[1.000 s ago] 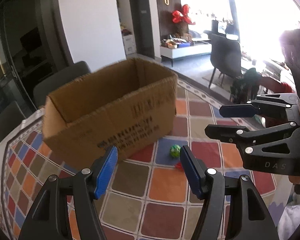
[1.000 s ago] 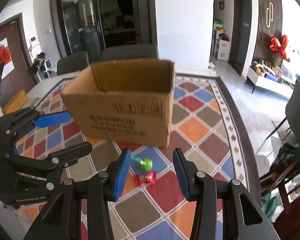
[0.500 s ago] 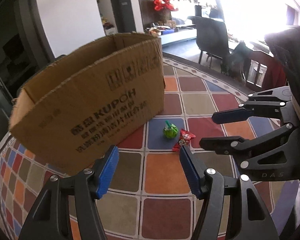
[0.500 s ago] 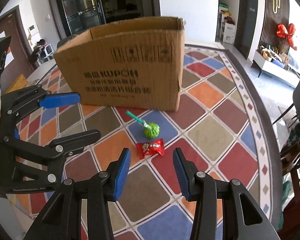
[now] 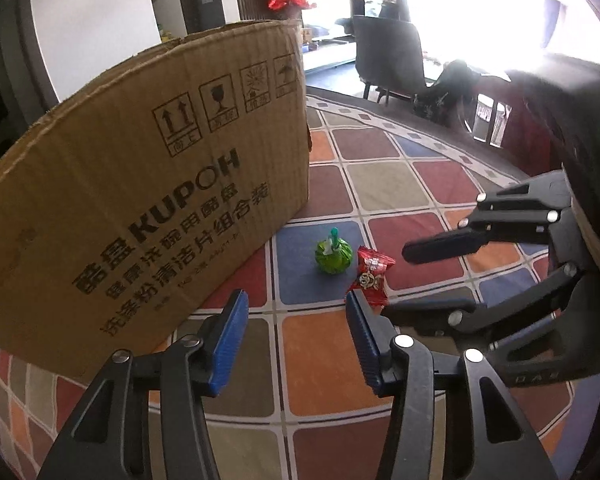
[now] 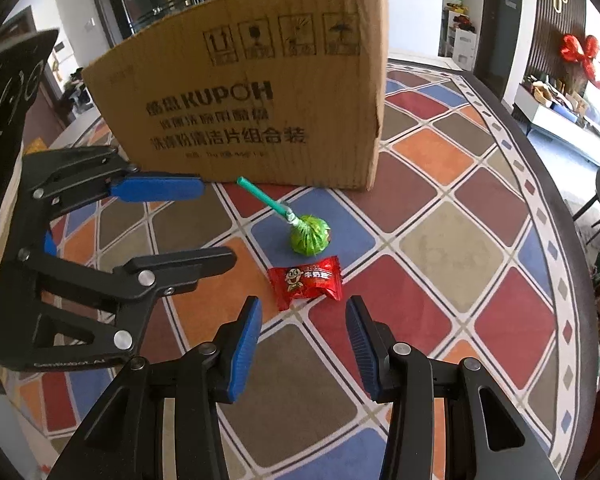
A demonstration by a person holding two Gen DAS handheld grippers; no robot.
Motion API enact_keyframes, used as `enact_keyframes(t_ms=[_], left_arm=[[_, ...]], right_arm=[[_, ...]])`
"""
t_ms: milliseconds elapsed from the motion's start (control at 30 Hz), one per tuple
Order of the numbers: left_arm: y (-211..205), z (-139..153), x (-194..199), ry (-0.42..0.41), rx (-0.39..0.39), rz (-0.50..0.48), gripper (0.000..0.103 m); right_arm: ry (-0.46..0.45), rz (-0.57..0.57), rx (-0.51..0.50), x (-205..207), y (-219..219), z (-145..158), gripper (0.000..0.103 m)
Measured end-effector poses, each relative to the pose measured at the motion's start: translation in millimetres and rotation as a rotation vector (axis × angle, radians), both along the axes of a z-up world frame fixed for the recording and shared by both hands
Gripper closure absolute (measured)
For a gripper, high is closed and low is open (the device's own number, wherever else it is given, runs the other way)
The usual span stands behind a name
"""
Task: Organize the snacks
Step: 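Grasp the green-wrapped lollipop with the left tool while the right tool grasps the red candy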
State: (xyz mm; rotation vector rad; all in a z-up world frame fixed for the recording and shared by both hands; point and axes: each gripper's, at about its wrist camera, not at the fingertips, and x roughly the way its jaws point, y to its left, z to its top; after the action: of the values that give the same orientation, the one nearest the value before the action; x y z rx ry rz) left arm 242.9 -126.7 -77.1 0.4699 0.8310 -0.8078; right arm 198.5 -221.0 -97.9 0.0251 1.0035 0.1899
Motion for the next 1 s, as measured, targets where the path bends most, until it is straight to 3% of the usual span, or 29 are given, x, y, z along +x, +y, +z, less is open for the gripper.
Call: enact_keyframes(t_ms=[333,600,800,900,1000], left_arm=[[-16.7,-6.5,13.6,0.054,-0.045,-0.046,0.054],[-28.6,-18.0,33.3,0.109,-0.078,0.006,0.054],[-35.9,-24.8,36.1,0.131,-0.083,0.011,0.061],[-36.9,-25.9,35.8,0.146,-0.082,0.011,0.077],[-37.1,-26.5,34.3,0.146,-0.072,0.010,0.077]], right_arm=[[-0.003,0.006,0.019,6.2,3.0,-10.7,0.058],[-0.025,-0.026,0.041,14.7,-8.0,-12.3,0.059],[-0.050,-0.021,-0.005,14.9,-4.8,-13.8,0.064],[-0.055,-0.029,0.009,12.3,-7.2,-13.7,0.067],[-0.061,-0.041,0.002,11.1,-9.8,-14.0,0.078]])
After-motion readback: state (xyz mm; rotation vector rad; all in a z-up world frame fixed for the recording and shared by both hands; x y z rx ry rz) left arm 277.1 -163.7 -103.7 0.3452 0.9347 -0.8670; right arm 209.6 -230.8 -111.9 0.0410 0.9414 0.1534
